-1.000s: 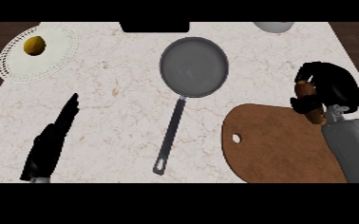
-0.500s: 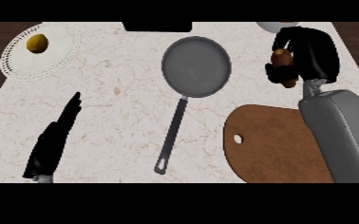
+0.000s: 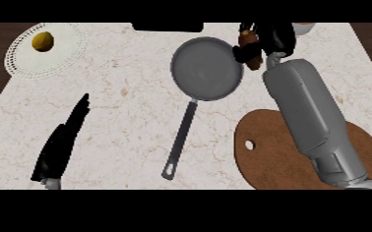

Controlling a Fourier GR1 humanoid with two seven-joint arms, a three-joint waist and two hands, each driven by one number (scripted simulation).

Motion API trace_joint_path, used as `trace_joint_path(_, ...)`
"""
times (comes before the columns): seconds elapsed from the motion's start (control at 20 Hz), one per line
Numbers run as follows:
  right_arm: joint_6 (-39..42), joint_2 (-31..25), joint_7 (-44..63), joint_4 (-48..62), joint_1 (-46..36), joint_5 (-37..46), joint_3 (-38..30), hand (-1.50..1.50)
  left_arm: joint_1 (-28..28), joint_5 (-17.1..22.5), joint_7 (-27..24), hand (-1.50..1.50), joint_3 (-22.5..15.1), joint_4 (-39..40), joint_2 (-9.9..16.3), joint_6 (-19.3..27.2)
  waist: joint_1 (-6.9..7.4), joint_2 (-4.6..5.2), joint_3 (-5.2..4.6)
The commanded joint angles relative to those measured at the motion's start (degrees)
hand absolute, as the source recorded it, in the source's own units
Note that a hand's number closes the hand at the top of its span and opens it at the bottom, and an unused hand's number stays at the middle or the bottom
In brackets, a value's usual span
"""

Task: Pick the sweet potato from the cutting board and place it in the pan

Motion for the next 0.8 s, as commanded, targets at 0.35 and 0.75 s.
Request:
trace_joint_path(0.35,-9.16,6.91,-7.05,30.89,-12.2,0.73,-4.08,1.5,-5.4,0.0,-0.91,0.0,0.79,3.42,-0.19,-0.94,2.0,1.21,-0.01)
trace_joint_path(0.75,-5.11,9.64,-6.07,38.09,-12.49,-10.04,-13.15,-1.5,-5.08,-0.07,0.49,0.0,-0.51,1.32,-0.21,-2.08,4.87,2.2,0.16)
